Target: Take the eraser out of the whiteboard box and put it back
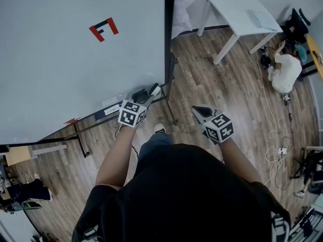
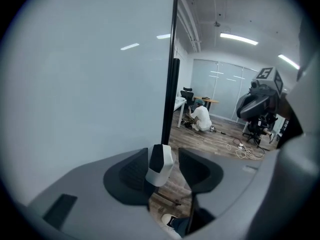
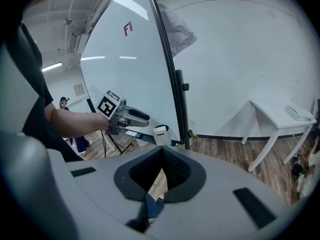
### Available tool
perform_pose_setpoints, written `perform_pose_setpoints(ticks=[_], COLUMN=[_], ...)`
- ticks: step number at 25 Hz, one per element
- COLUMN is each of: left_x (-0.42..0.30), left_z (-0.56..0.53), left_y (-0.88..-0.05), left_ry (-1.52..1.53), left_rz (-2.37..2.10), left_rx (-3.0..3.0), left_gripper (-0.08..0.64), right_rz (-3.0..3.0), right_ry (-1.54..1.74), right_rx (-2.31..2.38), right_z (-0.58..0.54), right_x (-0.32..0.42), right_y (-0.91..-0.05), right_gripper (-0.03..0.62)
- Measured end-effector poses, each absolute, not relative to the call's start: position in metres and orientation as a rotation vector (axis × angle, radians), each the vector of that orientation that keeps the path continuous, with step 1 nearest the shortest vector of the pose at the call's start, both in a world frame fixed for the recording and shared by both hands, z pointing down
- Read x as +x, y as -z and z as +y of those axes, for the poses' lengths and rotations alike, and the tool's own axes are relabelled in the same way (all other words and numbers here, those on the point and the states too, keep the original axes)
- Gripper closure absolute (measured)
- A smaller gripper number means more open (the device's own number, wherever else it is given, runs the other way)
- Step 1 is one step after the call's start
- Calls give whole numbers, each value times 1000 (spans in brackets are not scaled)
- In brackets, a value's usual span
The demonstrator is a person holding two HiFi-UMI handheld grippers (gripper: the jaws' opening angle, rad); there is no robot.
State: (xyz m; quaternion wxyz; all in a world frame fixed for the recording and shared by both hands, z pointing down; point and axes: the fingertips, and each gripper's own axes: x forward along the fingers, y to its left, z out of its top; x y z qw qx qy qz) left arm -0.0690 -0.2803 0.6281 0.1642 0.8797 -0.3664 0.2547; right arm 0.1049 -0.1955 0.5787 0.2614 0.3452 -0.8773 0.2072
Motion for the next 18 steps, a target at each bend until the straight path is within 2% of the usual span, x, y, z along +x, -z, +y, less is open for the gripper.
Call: perform_pose_setpoints(ticks=[18], left_x=[-91], left_z=[-208], left_y=[-601], left_ry=[-701], left_rz=[-1175], left_rx=[2500], left_gripper=[360], right_rz=[-2445], right_ry=[-452], right_rx=[924], right_z=[-170], right_x=[106], right_y=[-538], right_gripper=[597])
